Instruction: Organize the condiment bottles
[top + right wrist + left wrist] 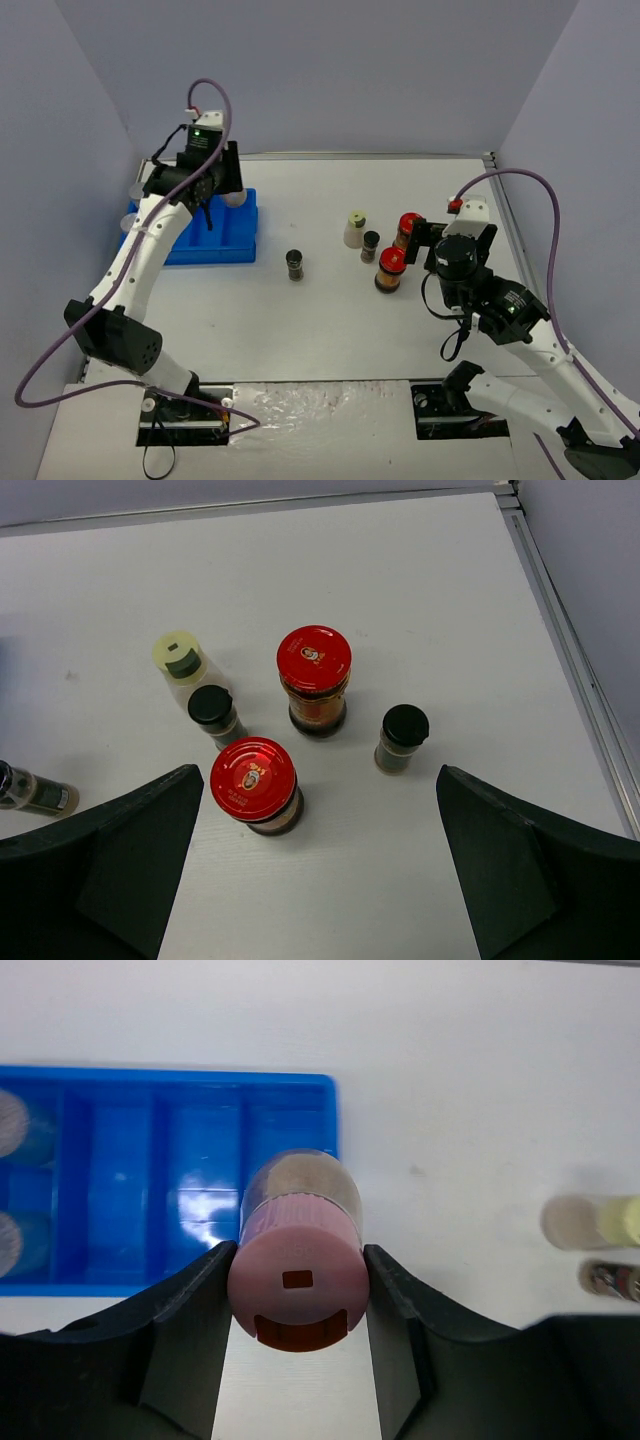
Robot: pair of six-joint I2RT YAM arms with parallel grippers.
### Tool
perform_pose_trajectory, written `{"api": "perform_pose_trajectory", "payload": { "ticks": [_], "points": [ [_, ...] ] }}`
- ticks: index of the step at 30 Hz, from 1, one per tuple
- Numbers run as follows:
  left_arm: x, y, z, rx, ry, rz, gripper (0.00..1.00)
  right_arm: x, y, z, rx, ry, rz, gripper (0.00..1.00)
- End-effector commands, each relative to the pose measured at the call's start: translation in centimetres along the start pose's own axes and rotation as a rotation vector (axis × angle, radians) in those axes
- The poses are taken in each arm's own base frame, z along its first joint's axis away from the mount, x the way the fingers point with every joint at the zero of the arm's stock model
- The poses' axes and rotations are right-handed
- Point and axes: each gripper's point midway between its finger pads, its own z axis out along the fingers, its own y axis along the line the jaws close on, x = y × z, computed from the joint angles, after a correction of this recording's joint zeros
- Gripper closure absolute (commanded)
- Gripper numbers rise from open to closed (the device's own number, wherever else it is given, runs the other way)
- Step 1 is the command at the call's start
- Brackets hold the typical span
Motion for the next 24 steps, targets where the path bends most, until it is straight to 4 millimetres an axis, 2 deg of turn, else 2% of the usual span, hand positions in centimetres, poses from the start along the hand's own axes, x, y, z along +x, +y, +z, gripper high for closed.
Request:
{"api": "perform_pose_trajectory", "payload": {
  "ticks": [1, 3, 9, 12, 14, 20, 24],
  "points": [
    [-2.5, 7.2, 1.5, -0.137, -0.035, -0.080, 0.88, -2.3, 1.9, 0.5, -0.054, -0.038, 0.012, 0.00],
    [-2.7, 9.9, 2.9, -0.180, -0.026, -0.127, 0.88, -2.1, 2.5, 0.8, -0.073, -0.026, -0.008, 0.00],
    [-2.9, 15.8, 6.9, -0.273, -0.004, -0.217, 0.88, -2.1, 3.6, 1.5, -0.107, -0.020, -0.060, 0.00],
    [-2.7, 16.8, 8.7, -0.284, 0.018, -0.225, 0.88, -2.0, 4.2, 1.9, -0.120, -0.014, -0.082, 0.00],
    [-1.8, 17.1, 10.2, -0.283, 0.057, -0.231, 0.88, -1.7, 4.5, 2.1, -0.125, -0.007, -0.091, 0.00],
    [0.4, 18.3, 13.1, -0.299, 0.108, -0.253, 0.88, -1.6, 5.8, 2.6, -0.170, -0.001, -0.099, 0.00],
    [1.1, 18.4, 14.8, -0.287, 0.113, -0.244, 0.88, -1.2, 6.3, 3.1, -0.179, 0.012, -0.113, 0.00]
  ]
}}
